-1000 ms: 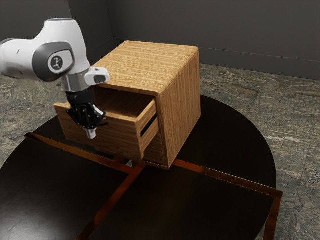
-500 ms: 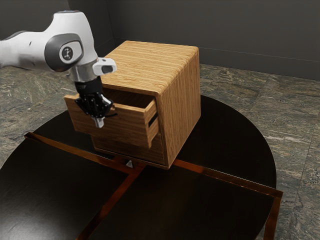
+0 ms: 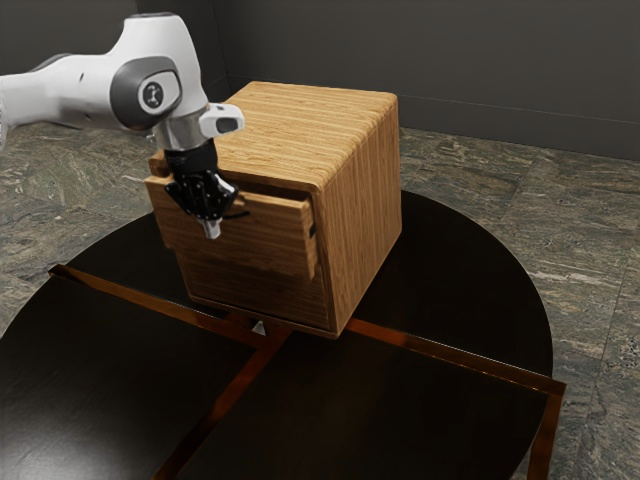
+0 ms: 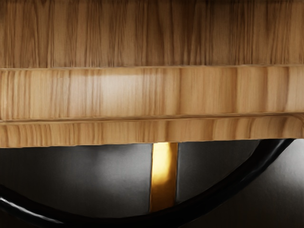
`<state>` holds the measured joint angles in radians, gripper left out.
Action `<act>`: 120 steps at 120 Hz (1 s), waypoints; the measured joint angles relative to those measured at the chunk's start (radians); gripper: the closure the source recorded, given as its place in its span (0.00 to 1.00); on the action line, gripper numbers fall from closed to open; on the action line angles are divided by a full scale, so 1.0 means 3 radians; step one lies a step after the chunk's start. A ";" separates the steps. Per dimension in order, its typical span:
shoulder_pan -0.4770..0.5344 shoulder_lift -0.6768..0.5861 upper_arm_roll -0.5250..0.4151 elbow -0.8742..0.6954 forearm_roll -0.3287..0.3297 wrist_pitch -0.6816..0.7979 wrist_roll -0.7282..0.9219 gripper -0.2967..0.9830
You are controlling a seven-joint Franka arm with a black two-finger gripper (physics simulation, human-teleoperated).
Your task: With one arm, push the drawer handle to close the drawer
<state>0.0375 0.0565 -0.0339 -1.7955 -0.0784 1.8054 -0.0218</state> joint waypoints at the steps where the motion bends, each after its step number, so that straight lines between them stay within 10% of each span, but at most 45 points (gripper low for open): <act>1: 0.0005 0.0008 -0.0001 0.0009 -0.0001 0.0000 0.0000 0.85; 64: 0.0088 0.0331 0.0001 0.0421 0.0000 -0.0001 -0.0023 0.84; 80: 0.0154 -0.0394 -0.0017 0.0094 -0.0006 -0.0105 -0.0061 0.84; 120: 0.0059 -0.1197 -0.0301 0.0433 -0.0019 -0.1396 0.0789 0.38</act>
<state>0.0554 -0.3026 -0.1242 -1.6656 -0.0841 1.3866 0.2149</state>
